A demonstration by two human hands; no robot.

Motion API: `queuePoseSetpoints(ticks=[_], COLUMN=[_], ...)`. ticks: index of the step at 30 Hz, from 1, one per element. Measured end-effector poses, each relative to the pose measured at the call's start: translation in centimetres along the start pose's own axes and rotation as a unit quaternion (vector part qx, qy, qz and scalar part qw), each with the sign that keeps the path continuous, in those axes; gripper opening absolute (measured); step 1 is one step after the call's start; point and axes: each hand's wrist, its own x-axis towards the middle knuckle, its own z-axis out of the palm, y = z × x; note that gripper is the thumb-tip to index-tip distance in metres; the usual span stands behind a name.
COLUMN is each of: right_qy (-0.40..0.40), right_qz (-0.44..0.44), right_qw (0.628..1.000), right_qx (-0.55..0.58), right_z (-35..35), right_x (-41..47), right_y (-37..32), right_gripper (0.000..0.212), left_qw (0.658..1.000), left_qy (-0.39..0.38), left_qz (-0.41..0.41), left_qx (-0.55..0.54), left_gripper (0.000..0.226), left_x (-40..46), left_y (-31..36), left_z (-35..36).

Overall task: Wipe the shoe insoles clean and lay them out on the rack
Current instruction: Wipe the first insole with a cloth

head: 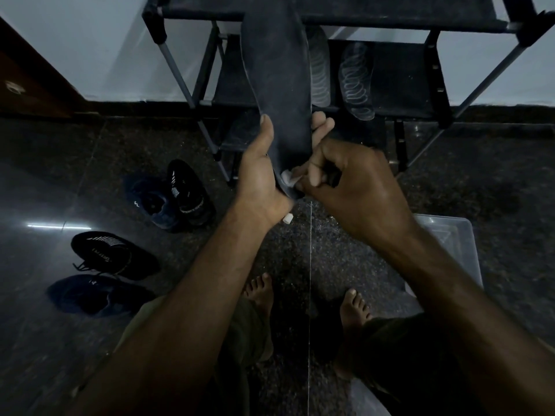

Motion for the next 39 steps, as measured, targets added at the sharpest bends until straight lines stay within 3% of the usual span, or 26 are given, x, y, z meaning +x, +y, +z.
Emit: queuePoseSetpoints(ticks=[5, 8, 13, 19, 24, 27, 30, 33, 36, 39], right_qy=[0.069, 0.028, -0.038, 0.028, -0.055, -0.026, 0.02, -0.016, -0.064, -0.042], right_qz=[-0.003, 0.005, 0.004, -0.006, -0.02, -0.019, -0.023, -0.033, -0.037, -0.026], right_qw=[0.997, 0.998, 0.999, 0.999, 0.998, 0.999, 0.999, 0.998, 0.997, 0.998], right_qx=[-0.037, -0.057, 0.006, -0.038, -0.004, 0.036, -0.013, -0.057, -0.017, 0.05], right_z=[-0.3, -0.5, -0.4, -0.3, -0.3, 0.1, 0.1, -0.3, -0.5, -0.2], right_x=[0.0, 0.0, -0.1, -0.1, -0.2, -0.3, -0.3, -0.2, -0.1, -0.2], right_y=[0.3, 0.3, -0.7, -0.3, -1.4, -1.5, -1.0, -0.9, -1.4, -1.5], right_gripper=[0.02, 0.024, 0.026, 0.022, 0.024, 0.021, 0.019, 0.021, 0.021, 0.023], left_qw=[0.999, 1.0, 0.999, 0.998, 0.998, 0.998, 0.997, 0.998, 0.998, 0.998], left_qy=[-0.028, -0.015, -0.023, -0.062, -0.05, -0.058, -0.076, -0.046, -0.033, -0.046], left_qz=[-0.025, -0.003, 0.035, -0.002, 0.037, 0.035, 0.019, 0.029, 0.043, 0.034], left_qx=[-0.004, -0.021, -0.003, -0.024, -0.013, -0.011, -0.02, -0.019, -0.016, -0.028], left_gripper=[0.067, 0.063, 0.067, 0.072, 0.074, 0.074, 0.073, 0.065, 0.062, 0.062], left_x=[0.0, 0.3, 0.3, 0.0, -0.1, -0.2, -0.3, -0.2, -0.2, -0.3], left_y=[0.0, 0.2, 0.0, 0.1, -0.1, -0.5, -0.5, -0.3, -0.3, -0.6], left_z=[0.2, 0.0, -0.3, 0.3, 0.1, 0.2, 0.5, 0.3, 0.2, 0.3])
